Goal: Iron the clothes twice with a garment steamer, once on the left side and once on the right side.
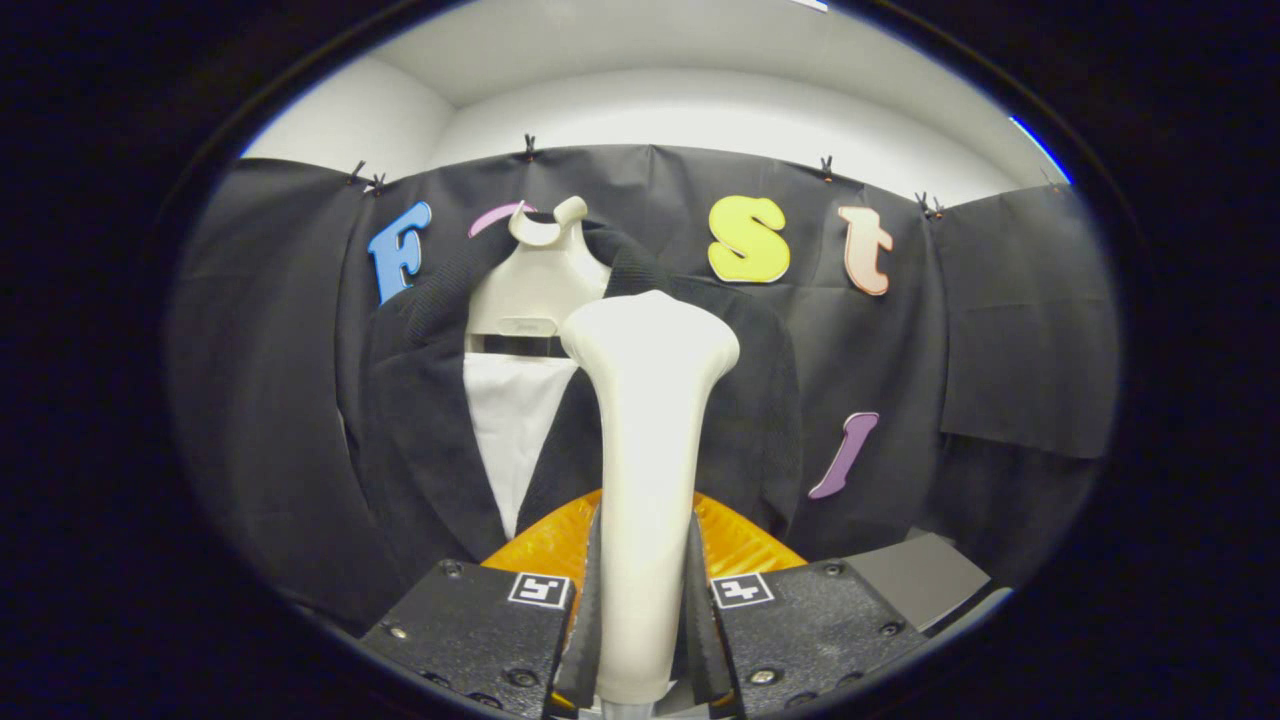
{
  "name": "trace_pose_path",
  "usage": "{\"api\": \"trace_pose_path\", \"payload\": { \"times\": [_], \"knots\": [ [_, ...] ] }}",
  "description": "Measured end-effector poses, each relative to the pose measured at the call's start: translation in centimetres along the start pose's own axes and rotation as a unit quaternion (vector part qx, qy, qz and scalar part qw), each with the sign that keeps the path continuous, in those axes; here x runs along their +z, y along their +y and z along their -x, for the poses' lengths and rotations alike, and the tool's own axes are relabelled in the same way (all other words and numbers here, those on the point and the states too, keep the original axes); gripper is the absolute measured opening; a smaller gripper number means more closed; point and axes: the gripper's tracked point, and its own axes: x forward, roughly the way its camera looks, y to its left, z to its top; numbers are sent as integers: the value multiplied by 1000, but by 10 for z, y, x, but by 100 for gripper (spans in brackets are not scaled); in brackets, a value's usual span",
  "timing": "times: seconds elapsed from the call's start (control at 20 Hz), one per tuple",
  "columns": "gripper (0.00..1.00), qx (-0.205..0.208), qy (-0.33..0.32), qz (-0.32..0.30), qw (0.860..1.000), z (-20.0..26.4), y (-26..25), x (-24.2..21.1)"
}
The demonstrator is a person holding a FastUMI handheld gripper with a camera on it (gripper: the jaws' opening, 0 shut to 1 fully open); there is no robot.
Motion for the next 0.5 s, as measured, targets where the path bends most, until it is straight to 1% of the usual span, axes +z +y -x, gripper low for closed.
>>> {"api": "trace_pose_path", "payload": {
  "times": [0.25,0.5],
  "knots": [
    [38,-4,9,1,1000,0,-6,-19],
    [38,-12,25,6,1000,7,-15,-50]
  ]
}}
